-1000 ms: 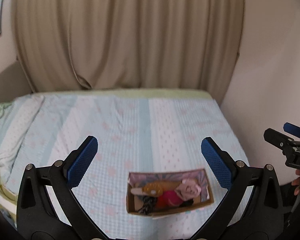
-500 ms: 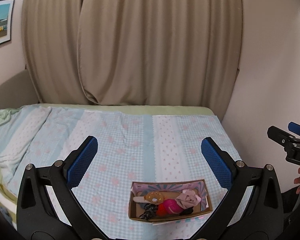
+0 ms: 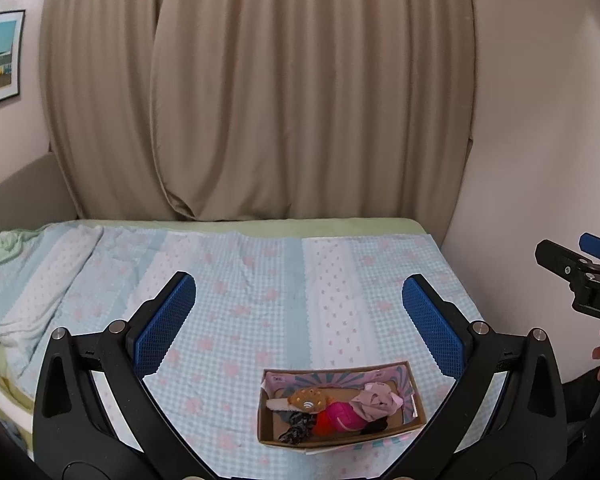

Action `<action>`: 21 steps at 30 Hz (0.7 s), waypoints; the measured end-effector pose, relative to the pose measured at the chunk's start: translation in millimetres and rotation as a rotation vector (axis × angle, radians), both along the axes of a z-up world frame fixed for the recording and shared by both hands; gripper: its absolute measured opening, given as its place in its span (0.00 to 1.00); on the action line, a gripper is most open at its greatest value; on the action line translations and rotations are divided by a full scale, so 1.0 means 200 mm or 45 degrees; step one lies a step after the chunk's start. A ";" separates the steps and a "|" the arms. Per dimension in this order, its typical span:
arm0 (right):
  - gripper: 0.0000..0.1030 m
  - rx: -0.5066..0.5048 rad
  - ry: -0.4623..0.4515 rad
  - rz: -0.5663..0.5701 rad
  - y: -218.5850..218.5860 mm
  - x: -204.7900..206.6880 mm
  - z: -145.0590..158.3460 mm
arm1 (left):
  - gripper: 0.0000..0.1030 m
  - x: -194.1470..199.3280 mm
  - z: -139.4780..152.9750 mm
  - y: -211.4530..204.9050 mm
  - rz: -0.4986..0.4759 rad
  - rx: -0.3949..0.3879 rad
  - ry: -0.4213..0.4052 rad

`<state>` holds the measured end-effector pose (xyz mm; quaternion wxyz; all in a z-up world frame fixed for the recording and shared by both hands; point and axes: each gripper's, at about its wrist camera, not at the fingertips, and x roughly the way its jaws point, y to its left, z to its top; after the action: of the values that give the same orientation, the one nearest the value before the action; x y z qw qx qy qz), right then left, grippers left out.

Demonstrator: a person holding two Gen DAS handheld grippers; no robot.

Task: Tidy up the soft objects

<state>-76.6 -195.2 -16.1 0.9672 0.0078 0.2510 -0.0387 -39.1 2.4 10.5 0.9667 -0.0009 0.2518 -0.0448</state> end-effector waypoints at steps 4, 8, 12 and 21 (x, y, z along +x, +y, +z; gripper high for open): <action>1.00 -0.002 -0.002 0.000 0.00 0.00 0.00 | 1.00 -0.01 0.00 -0.01 -0.001 0.004 -0.005; 1.00 -0.001 -0.005 0.000 0.00 -0.01 0.00 | 1.00 -0.03 0.01 -0.02 0.000 0.010 -0.012; 1.00 0.001 -0.006 0.003 0.00 0.00 0.00 | 1.00 -0.04 0.02 -0.02 0.005 0.011 -0.017; 1.00 -0.005 -0.014 0.006 0.02 0.00 0.00 | 1.00 -0.06 0.03 0.00 0.014 0.013 -0.030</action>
<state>-77.3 -191.6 -16.9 0.9687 0.0055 0.2456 -0.0367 -50.9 1.8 17.2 0.9699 0.0029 0.2405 -0.0381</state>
